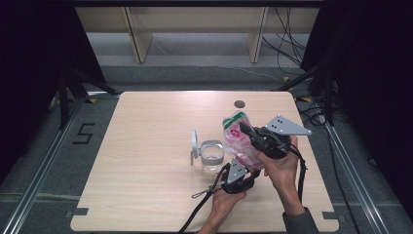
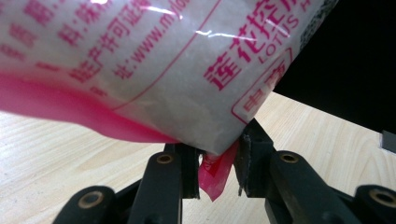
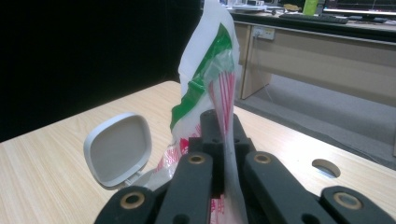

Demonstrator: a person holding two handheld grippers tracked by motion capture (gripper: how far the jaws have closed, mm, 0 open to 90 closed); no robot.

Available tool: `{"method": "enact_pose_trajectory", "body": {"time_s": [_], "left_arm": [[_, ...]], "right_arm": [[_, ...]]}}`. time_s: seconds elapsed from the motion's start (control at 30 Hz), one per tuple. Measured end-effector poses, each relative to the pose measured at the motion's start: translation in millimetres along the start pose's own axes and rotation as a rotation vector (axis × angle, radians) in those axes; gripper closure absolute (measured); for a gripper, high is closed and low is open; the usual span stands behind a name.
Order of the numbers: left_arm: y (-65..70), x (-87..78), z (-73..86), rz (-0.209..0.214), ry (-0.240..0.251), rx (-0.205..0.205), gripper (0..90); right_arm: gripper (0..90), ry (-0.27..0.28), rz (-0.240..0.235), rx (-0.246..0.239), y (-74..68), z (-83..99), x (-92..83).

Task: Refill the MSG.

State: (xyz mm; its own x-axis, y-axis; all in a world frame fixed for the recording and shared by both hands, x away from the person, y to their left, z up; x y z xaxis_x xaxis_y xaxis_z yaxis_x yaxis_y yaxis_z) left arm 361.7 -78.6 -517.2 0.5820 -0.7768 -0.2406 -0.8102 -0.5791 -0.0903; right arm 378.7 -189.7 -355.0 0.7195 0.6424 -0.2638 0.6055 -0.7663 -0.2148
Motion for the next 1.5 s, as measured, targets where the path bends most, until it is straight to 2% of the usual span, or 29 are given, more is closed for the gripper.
{"method": "enact_pose_trajectory", "body": {"time_s": [0.17,0.2,0.23,0.27,0.37,0.5,0.63,0.67,0.7,0.73,0.83,0.9,0.93,0.97,1.07,1.17,1.2,1.27,1.3,1.33,1.4,1.43,1.47,1.5], "left_arm": [[-1.5,-2.0,1.1,-0.010,0.019,-0.016,72.5],[-1.8,-1.3,1.5,-0.005,0.022,-0.014,72.5],[-1.3,-1.7,1.6,-0.014,0.016,-0.015,72.5],[-1.0,-1.7,2.1,-0.018,0.023,-0.017,72.6],[-0.6,-2.7,1.9,-0.022,0.025,-0.016,72.7],[-2.0,-2.3,2.4,-0.029,0.036,-0.020,72.8],[-2.1,-1.8,1.4,-0.026,0.047,-0.022,72.9],[-1.6,-2.0,1.2,-0.028,0.042,-0.022,72.9],[-1.3,-0.9,1.5,-0.019,0.055,-0.026,72.9],[-1.2,-0.7,1.5,-0.018,0.055,-0.028,72.9],[-2.9,0.4,1.6,-0.016,0.061,-0.035,73.0],[-3.7,0.6,-0.2,-0.010,0.061,-0.042,73.0],[-3.9,1.2,-1.3,-0.004,0.069,-0.044,73.1],[-3.2,1.9,-2.2,-0.003,0.076,-0.050,73.1],[-2.0,1.7,-3.3,-0.007,0.077,-0.044,73.2],[-2.6,2.3,-3.1,-0.012,0.081,-0.049,73.3],[-2.9,2.4,-2.8,-0.012,0.078,-0.046,73.3],[-3.0,1.9,-2.8,-0.015,0.080,-0.048,73.3],[-2.9,1.7,-3.0,-0.023,0.079,-0.049,73.3],[-3.1,1.5,-3.0,-0.023,0.081,-0.050,73.3],[-3.4,1.7,-2.8,-0.017,0.086,-0.050,73.4],[-2.7,2.2,-3.0,-0.022,0.097,-0.054,73.4],[-2.3,0.0,-3.8,-0.025,0.077,-0.055,73.4],[-3.4,0.9,-3.5,-0.013,0.086,-0.053,73.5]], "right_arm": [[90.0,-0.011,-0.020,-0.011,-5.1,-1.4,4.5],[90.0,-0.004,-0.011,-0.028,-5.6,-1.7,5.8],[90.0,-0.014,-0.021,-0.036,-6.8,-1.4,6.8],[90.0,-0.017,-0.013,-0.011,-9.6,-0.4,7.5],[90.0,-0.021,-0.021,-0.033,-10.4,-1.0,10.2],[90.0,-0.028,-0.033,-0.008,-12.2,-1.4,13.3],[90.0,-0.036,-0.040,-0.018,-14.6,-2.2,16.3],[90.0,-0.027,-0.035,-0.056,-13.1,-3.1,16.8],[90.0,-0.041,-0.040,-0.007,-15.9,-1.9,16.8],[90.0,-0.041,-0.043,-0.032,-15.1,-2.2,17.7],[90.0,-0.039,-0.052,-0.018,-16.2,-1.4,19.6],[90.0,-0.048,-0.039,-0.007,-17.5,-1.5,19.2],[90.0,-0.042,-0.049,-0.034,-16.4,-2.7,20.8],[90.0,-0.040,-0.050,-0.019,-17.9,-2.7,21.6],[90.0,-0.025,-0.040,-0.065,-16.9,-4.3,24.2],[90.0,-0.028,-0.050,-0.047,-18.4,-3.8,26.5],[90.0,-0.026,-0.052,-0.058,-17.7,-4.2,27.6],[90.0,-0.052,-0.050,-0.021,-19.9,-3.2,27.3],[90.0,-0.048,-0.047,-0.024,-19.7,-3.4,28.0],[90.0,-0.045,-0.065,-0.029,-20.0,-3.5,29.8],[90.0,-0.032,-0.049,-0.059,-19.8,-4.4,30.2],[90.0,-0.047,-0.053,-0.044,-21.1,-4.1,30.2],[90.0,-0.047,-0.048,-0.050,-21.5,-4.2,30.5],[90.0,-0.038,-0.058,-0.059,-21.0,-4.4,32.3]]}}
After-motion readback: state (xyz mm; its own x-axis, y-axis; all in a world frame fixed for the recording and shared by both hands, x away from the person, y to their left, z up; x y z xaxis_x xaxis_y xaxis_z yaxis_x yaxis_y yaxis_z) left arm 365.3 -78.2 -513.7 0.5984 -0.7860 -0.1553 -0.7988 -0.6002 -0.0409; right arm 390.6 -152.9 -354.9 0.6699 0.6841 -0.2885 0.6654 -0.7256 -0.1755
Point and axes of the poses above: each handheld gripper's, and its own axes: x roughly forward along the jaws, z roughly out of its underside, y roughly to its right, the point moved 1 cm from there along x, roughly forward along the jaws, and after that the axes turned 13 degrees about x, right-handed, at the moved point
